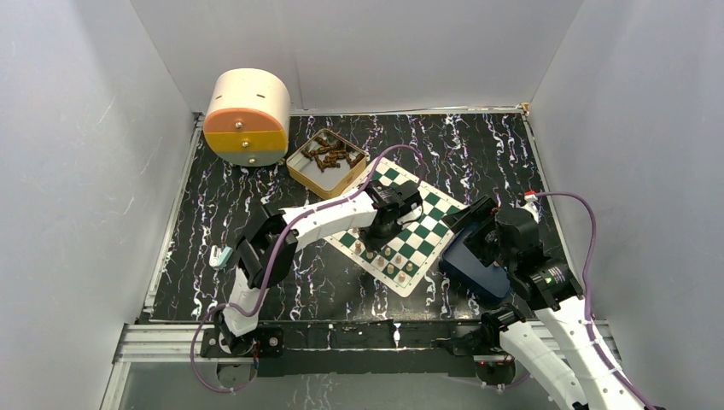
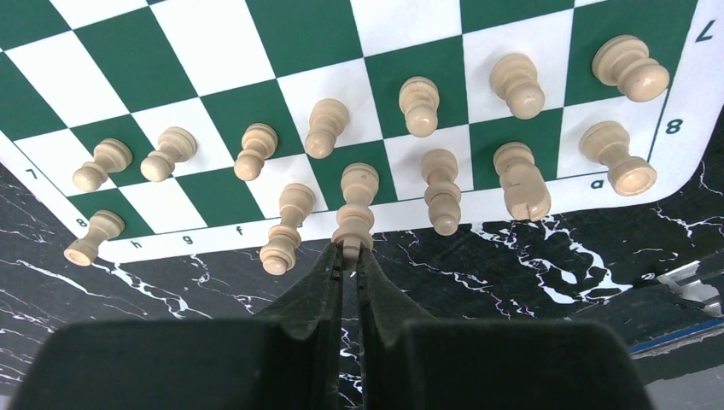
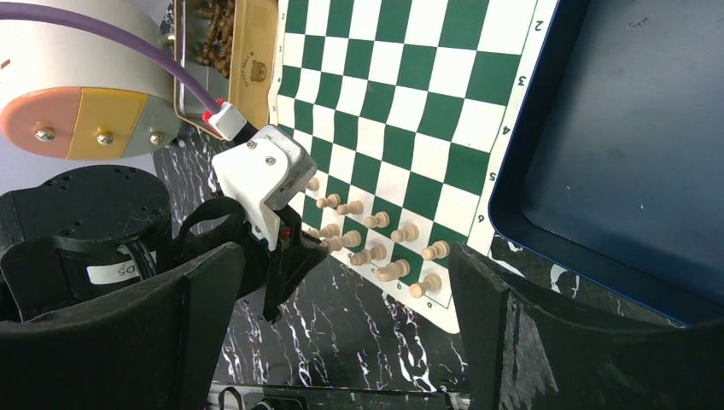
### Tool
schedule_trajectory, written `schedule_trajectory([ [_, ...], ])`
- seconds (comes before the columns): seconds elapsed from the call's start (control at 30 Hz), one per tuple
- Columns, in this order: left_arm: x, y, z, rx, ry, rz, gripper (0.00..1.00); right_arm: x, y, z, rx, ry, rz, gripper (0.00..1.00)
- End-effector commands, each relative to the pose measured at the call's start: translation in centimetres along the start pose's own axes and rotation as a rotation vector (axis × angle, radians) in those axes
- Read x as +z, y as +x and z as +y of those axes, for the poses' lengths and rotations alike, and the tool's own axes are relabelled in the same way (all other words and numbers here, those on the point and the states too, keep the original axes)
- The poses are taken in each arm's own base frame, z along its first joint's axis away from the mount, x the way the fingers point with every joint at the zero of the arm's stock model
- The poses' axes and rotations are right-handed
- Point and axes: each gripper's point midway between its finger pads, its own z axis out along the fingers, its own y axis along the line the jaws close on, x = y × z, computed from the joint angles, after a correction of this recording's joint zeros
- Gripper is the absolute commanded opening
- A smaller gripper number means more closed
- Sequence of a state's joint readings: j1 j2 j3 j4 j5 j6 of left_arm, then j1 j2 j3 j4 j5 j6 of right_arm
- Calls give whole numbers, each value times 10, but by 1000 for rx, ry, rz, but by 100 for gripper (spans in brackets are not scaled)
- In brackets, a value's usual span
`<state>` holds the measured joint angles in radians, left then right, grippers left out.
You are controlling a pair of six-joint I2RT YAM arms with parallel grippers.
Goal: Set up the chess pieces on the board
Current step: Place the chess piece on the chessboard, then pick up the chess piece from the storage box.
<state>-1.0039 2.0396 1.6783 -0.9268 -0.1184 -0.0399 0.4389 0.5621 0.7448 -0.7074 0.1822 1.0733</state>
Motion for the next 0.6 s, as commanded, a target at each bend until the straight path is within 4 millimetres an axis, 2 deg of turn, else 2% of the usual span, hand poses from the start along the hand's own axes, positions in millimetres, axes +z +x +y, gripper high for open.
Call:
schedule_trajectory([
  [0.0,-6,-3,2,13,-12,-9,5,-7,-15,17,1,-53,-55,99],
  [0.13,-11,-5,2,13,-11,-17,12,-7,-14,17,-5,-54,-52,99],
  [0.27,-22,-13,2,0,-7,-55,27,-6,-13,16,-14,-54,-45,99],
  [0.43,-49,-31,5,-41,-7,-168,40,-6,-10,15,-14,-47,-35,99],
  [0.57,-72,-47,16,-117,-15,-309,51,-2,-7,10,-4,-20,-21,99],
])
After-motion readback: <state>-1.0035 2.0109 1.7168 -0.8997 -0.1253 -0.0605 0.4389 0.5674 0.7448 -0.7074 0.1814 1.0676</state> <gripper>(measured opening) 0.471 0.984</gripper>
